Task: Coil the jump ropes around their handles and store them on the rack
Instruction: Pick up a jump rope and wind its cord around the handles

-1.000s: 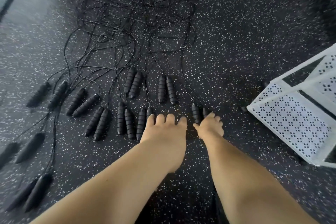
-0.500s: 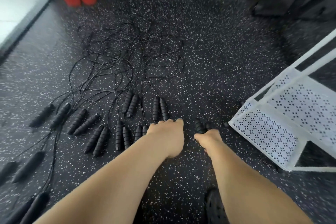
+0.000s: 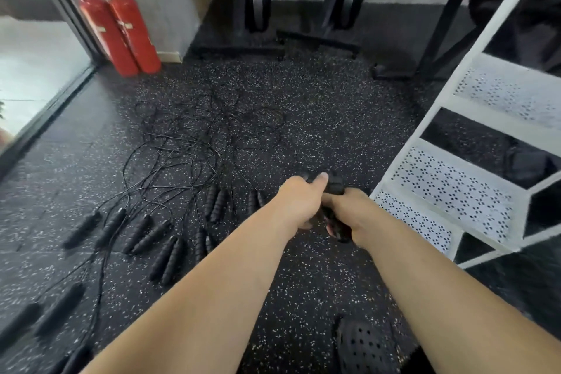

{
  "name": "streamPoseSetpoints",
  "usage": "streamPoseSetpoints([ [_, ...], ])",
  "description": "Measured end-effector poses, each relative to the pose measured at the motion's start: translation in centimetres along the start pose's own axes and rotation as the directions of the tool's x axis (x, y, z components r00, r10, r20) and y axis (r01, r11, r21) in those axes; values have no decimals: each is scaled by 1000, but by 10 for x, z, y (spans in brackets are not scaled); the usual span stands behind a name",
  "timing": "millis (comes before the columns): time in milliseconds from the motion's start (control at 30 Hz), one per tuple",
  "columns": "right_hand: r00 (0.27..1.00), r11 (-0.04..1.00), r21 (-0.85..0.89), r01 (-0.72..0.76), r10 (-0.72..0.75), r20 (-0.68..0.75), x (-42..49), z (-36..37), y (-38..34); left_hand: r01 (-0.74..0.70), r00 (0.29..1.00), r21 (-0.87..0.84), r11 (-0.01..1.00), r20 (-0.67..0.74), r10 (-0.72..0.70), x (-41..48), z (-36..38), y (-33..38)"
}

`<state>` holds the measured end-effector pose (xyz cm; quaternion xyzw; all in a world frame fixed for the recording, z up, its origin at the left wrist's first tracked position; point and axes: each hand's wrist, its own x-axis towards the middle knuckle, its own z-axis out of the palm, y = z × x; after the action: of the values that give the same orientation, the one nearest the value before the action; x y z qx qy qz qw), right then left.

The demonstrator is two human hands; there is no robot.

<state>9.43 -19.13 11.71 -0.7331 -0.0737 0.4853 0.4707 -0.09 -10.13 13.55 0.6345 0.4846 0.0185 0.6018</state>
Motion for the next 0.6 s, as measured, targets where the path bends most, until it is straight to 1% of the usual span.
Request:
streamPoseSetpoints([
  [67, 996, 996, -29, 81, -80, 28, -19, 0, -3, 22, 999, -132, 991, -38, -28, -7, -1, 3],
  [133, 989, 987, -83, 139, -135, 54, -32, 0, 0, 20, 999, -202, 979, -38, -28, -13, -1, -3],
  [167, 986, 985, -82, 153, -147, 82, -34, 1, 2, 19, 999, -235, 972, -29, -27, -15, -2, -9],
  [233, 979, 989, -28, 148, -142, 146, -35, 5, 3, 37, 999, -312, 949, -8, -42, -16, -6, -19],
  [300, 980, 990, 81, 111, -123, 158, -26, 8, 0, 76, 997, -368, 927, 16, -76, -14, -12, -24],
  [367, 985, 977, 191, 98, -122, 119, -14, 10, -4, 92, 996, -383, 919, 36, -85, -6, -16, -24],
  [400, 986, 973, 202, 109, -133, 106, -9, 10, -7, 91, 996, -383, 919, 41, -81, -2, -17, -24],
  [500, 977, 975, 157, 154, -175, 125, -1, 11, -10, 83, 996, -391, 917, 51, -68, 13, -21, -22],
  [600, 969, 971, 151, 183, -205, 141, 11, 12, -9, 62, 998, -382, 922, 36, -53, 26, -27, -23],
])
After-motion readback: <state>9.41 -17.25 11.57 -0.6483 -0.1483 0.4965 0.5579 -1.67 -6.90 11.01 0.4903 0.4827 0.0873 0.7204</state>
